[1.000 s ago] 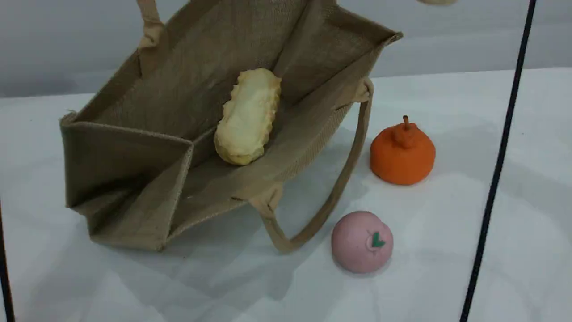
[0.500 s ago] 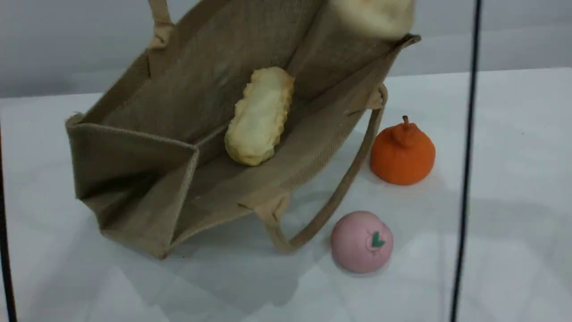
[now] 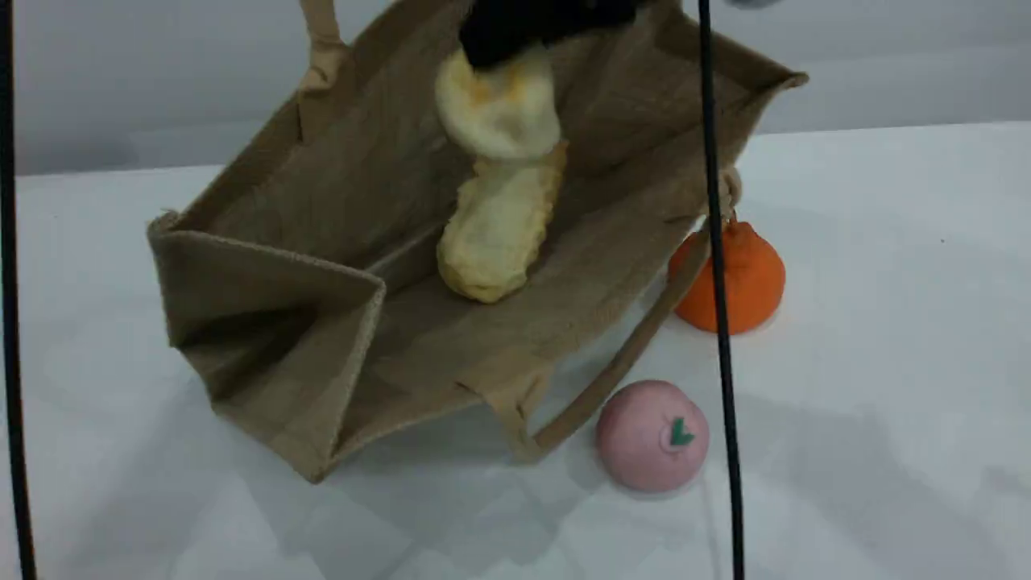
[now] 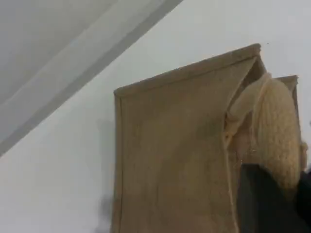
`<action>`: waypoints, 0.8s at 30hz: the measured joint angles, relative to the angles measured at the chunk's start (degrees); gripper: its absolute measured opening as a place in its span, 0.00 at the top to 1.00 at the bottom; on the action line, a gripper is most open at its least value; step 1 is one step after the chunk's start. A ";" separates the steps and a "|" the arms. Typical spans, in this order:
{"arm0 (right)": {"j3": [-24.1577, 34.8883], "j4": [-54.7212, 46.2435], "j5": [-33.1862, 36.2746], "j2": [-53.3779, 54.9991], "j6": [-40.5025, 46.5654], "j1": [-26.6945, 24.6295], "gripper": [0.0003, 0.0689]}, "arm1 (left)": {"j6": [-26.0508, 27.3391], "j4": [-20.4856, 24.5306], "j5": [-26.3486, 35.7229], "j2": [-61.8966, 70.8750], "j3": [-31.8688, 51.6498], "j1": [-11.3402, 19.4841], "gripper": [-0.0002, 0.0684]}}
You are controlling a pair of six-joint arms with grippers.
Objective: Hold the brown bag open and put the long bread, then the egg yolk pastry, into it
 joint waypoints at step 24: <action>-0.27 0.87 0.09 -3.47 -2.42 -3.11 0.29 | 0.05 -0.21 0.00 0.11 0.00 -0.06 0.86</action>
